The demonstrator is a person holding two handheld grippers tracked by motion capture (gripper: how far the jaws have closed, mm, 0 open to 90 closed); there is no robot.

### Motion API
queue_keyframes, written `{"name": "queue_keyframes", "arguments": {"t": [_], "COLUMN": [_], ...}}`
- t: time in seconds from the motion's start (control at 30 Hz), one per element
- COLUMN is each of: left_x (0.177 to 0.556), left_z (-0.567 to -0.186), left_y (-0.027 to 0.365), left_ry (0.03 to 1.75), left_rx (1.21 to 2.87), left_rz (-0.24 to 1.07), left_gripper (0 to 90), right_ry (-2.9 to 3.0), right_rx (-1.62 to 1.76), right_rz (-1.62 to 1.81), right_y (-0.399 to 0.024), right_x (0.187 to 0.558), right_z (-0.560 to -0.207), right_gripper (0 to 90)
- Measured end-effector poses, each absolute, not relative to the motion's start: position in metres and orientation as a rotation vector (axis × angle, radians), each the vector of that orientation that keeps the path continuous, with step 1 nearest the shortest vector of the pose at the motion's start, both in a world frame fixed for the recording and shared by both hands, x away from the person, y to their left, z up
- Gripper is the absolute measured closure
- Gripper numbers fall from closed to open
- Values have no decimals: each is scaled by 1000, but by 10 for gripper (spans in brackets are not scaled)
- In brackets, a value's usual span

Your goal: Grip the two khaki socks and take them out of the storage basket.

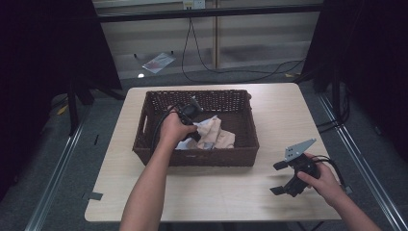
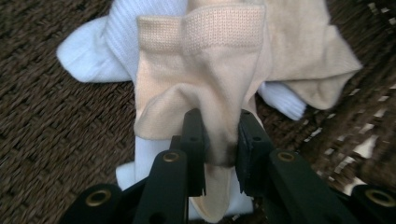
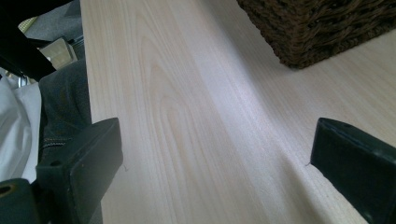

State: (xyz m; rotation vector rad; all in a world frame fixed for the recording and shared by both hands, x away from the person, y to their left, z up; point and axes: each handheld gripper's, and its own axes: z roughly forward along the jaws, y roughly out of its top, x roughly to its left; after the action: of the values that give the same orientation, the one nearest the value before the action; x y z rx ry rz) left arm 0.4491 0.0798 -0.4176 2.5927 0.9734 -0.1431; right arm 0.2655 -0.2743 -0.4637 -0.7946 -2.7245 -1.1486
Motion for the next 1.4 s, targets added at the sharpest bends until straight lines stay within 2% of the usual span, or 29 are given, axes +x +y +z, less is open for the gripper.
{"name": "queue_keyframes", "arguments": {"t": [0.03,0.07,0.1,0.17,0.23,0.4,0.97,1.4], "left_x": [448,448,448,448,448,448,432,420], "left_z": [-415,-415,-414,-414,-415,-416,-361,-338], "left_y": [81,82,84,85,86,88,101,105], "left_ry": [981,985,986,995,995,1006,978,940], "left_rx": [2582,2567,2564,2561,2577,2585,2525,2526], "left_rz": [-150,-144,-143,-148,-173,-200,-225,-233], "left_gripper": [686,686,640,662,740,793,795,795], "right_ry": [-2724,-2724,-2727,-2727,-2726,-2725,-2729,-2727], "right_rx": [-795,-795,-790,-792,-794,-794,-791,-796], "right_rz": [-1146,-1146,-1147,-1149,-1150,-1148,-1145,-1145], "right_y": [-274,-274,-274,-273,-273,-273,-273,-273], "right_x": [266,266,266,266,266,265,265,265], "right_z": [-464,-464,-464,-464,-463,-464,-464,-464], "right_gripper": [16,16,16,16,16,16,16,16]}}
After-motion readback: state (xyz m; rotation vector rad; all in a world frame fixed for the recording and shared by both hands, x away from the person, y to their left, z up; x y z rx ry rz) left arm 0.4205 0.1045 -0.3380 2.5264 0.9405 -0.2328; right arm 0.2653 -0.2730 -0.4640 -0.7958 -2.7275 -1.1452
